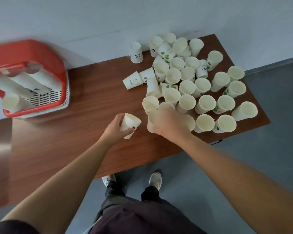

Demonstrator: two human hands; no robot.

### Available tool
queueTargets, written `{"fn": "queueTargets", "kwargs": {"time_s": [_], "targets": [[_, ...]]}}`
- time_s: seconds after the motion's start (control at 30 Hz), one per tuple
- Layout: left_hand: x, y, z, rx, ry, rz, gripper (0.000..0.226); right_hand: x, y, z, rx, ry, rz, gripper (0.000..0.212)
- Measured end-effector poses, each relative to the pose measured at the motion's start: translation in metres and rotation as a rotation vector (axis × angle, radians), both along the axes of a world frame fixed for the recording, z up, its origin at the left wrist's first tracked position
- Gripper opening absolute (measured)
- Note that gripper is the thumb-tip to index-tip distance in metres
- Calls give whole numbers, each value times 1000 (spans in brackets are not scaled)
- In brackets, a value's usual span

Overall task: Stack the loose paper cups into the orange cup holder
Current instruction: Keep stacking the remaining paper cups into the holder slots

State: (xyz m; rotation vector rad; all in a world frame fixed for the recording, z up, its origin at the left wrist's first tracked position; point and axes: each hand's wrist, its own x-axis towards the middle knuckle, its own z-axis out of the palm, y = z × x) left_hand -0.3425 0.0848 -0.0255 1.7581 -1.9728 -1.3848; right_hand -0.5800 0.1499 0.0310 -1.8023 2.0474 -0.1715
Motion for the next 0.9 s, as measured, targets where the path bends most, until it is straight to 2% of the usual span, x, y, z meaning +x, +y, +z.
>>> {"fn": "queueTargets", "kwargs": {"time_s": [0.17,0.3,0.43,0.67,0.8,0.9], "targets": [[62,-17,30,15,233,318,72,46,-44,34,-9,-168,20,70],[126,-32,56,-18,310,445,77,109,-83,53,-30,-240,81,70],[201,-50,80,-103,352,570,71,181,-124,68,-65,-299,160,70],[320,-92,107,-300,251,741,68,303,-181,81,-83,-371,211,67],[374,-127,100,-337,224,754,84,350,-209,81,-91,-404,197,69],[398,-149,88,-340,209,749,85,376,-227,73,-104,-412,183,72]]}}
